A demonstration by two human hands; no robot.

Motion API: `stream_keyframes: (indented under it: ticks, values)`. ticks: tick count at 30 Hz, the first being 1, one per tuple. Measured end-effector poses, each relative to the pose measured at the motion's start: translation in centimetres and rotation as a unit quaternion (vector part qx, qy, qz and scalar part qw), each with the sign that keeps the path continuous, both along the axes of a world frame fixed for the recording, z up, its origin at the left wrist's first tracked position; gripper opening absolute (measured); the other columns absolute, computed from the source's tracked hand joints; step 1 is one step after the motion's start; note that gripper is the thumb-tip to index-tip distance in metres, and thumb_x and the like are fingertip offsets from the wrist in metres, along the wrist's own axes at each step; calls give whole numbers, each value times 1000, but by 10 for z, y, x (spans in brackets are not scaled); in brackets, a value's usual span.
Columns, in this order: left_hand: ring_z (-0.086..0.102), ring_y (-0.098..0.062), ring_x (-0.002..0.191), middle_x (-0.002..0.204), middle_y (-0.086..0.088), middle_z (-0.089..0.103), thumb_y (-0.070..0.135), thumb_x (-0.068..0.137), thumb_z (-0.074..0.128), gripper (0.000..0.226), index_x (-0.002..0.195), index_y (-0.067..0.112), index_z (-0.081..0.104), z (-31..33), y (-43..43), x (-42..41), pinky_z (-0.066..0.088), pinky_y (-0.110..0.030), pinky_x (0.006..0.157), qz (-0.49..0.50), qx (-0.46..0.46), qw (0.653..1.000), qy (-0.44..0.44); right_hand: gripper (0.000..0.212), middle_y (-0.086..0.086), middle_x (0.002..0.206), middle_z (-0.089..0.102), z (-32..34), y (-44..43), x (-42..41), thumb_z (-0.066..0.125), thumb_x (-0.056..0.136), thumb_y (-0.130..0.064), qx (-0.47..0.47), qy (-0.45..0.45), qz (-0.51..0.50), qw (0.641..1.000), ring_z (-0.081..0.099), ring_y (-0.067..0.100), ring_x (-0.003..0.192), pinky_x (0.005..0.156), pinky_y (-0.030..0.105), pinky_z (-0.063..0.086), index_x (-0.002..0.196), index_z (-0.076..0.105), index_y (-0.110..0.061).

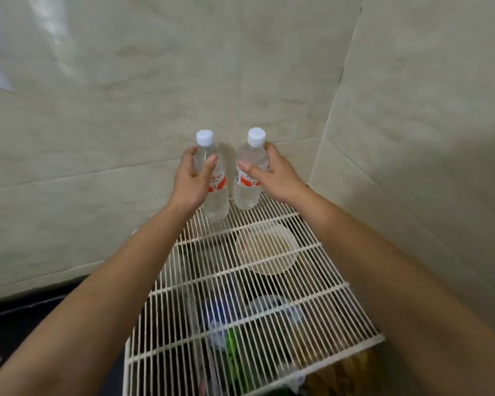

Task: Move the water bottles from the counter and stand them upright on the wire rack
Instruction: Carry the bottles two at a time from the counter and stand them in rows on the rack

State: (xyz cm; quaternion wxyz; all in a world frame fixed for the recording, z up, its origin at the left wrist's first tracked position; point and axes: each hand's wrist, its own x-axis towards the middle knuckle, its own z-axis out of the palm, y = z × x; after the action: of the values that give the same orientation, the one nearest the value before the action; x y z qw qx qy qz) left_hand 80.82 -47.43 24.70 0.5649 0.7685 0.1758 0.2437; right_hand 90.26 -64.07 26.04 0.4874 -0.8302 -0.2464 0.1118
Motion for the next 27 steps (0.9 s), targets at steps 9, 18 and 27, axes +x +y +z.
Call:
stream_keyframes:
  ticks: [9,18,27]
  values:
    - [61,-17,122,143,3,58,65,90,54,64,148,53,29,-18,-2,11,51,-54,101,-5,-32,999,40,101,-4,151,52,-25,16,33,60,69,-85,19,69,46,996,55,23,132,109,57,44,152,28,-39]
    - [65,-6,111,125,11,66,47,100,52,46,144,50,38,-19,9,17,59,-44,84,-48,-63,996,45,96,-2,155,47,-8,30,46,63,78,-78,-45,18,102,994,49,23,139,112,55,42,155,28,-33]
    - [58,-16,124,139,6,58,49,96,57,66,154,47,24,-22,16,17,48,-61,100,-45,-109,991,58,90,11,162,34,-18,29,45,53,91,-69,-81,-3,76,994,44,31,140,114,52,37,155,8,-26]
